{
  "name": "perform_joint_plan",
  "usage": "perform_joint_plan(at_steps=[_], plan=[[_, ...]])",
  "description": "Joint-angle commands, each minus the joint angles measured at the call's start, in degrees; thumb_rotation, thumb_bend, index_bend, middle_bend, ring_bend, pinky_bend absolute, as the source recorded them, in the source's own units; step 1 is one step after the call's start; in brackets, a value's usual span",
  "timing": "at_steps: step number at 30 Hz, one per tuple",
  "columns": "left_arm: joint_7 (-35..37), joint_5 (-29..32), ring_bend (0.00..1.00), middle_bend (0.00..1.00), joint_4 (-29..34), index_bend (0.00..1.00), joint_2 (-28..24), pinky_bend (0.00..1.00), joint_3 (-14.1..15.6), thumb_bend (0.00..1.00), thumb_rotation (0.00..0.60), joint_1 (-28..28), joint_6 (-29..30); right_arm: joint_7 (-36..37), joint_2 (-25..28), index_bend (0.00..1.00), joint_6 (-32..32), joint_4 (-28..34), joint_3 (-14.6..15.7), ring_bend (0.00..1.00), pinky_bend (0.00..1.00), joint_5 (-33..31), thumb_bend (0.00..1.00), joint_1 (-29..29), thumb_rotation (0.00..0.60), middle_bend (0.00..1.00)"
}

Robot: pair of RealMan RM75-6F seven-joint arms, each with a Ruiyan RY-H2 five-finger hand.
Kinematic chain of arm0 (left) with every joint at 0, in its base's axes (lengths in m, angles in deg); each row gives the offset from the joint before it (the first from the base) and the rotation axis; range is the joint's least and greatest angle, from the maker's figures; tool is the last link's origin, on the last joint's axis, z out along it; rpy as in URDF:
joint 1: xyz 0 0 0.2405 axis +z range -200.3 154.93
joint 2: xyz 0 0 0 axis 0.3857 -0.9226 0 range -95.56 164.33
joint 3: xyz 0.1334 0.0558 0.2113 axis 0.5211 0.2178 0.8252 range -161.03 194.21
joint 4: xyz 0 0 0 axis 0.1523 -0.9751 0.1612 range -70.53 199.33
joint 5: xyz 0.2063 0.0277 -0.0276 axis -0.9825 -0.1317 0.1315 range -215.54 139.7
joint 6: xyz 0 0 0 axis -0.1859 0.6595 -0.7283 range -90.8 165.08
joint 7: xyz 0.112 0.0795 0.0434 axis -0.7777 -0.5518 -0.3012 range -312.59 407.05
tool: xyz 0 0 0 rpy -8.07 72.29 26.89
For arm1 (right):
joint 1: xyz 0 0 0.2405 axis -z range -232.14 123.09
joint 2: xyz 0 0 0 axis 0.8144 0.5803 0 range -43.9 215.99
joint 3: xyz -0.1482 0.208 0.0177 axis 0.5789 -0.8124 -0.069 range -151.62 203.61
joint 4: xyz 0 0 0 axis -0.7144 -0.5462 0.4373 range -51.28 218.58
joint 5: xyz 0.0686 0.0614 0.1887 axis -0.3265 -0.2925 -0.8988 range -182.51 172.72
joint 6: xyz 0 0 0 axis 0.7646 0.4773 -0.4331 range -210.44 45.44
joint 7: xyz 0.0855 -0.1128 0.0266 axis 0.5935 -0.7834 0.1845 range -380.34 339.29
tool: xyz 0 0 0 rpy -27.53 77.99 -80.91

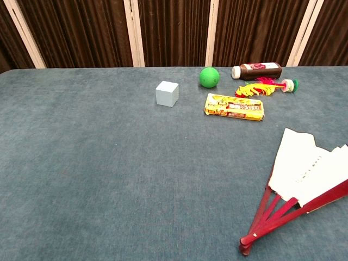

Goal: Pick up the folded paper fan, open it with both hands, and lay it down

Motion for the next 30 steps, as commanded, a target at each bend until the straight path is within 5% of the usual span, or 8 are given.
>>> perform_joint_plan(at_steps=[1,30], plan=[[-0.43,-0.06,0.0,0.0,0.1,0.03,0.16,0.0,0.02,0.21,0.6,-0.11,-0.15,-0.35,0.18,0.06,0.4,0.37,0.08,0.03,0.07,0.33,0.14,0.15,0.6,0.02],[0.25,-0.24,0.0,0.0,0.87,0.04,0.22,0.0,0.09,0.21,0.6,-0.15,-0.38,1.63,-0.27,0.19,0.49,-0.09,2.22,0.06,0.09,5.33,0.14,-0.22,0.6,0.02]])
